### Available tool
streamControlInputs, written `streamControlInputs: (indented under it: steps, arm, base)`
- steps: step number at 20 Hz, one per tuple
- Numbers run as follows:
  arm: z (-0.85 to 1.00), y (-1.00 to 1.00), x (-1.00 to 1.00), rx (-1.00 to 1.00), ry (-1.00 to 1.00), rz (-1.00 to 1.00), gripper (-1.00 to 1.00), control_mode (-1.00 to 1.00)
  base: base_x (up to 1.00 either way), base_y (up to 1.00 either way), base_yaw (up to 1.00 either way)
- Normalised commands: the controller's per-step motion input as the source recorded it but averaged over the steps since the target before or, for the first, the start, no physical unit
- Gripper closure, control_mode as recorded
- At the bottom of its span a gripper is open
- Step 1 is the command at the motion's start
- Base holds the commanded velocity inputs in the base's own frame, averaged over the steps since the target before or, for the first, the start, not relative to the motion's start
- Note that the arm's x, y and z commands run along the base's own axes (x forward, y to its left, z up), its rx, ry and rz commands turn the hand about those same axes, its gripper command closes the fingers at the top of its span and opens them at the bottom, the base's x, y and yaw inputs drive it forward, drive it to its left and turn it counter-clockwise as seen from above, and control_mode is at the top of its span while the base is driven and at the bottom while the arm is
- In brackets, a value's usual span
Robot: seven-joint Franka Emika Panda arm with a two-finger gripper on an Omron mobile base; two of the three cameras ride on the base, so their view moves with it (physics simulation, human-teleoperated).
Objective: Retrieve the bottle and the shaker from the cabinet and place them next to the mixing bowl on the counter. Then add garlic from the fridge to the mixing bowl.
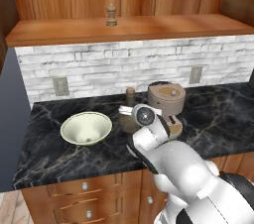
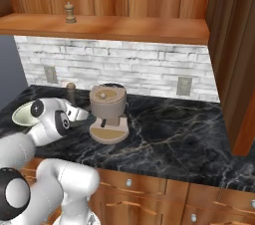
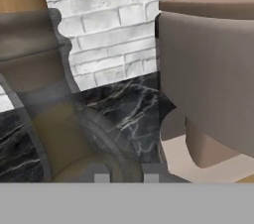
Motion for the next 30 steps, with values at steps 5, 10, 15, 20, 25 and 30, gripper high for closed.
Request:
streamControlInputs:
  steps: [5, 10, 15, 20, 25, 30]
  arm:
    - [-0.55, -0.02, 0.17, -0.03, -0.02, 0.0, 1.0, -1.0]
    - [-0.57, 0.0, 0.17, 0.0, -0.13, 0.01, 1.0, -1.0]
    - [-0.52, 0.0, 0.11, 0.0, -0.19, 0.02, 1.0, -1.0]
    - [-0.56, 0.0, 0.0, 0.0, -0.08, 0.05, 1.0, -1.0]
    - [-0.14, 0.0, 0.04, 0.01, 0.0, 0.0, 1.0, -1.0]
    - [-0.05, 0.0, 0.02, 0.0, 0.0, 0.0, -1.0, -1.0]
  base:
    - [0.0, 0.0, 0.0]
    - [0.0, 0.0, 0.0]
    - [0.0, 0.0, 0.0]
    - [0.0, 0.0, 0.0]
    - [0.0, 0.0, 0.0]
    - [0.0, 0.0, 0.0]
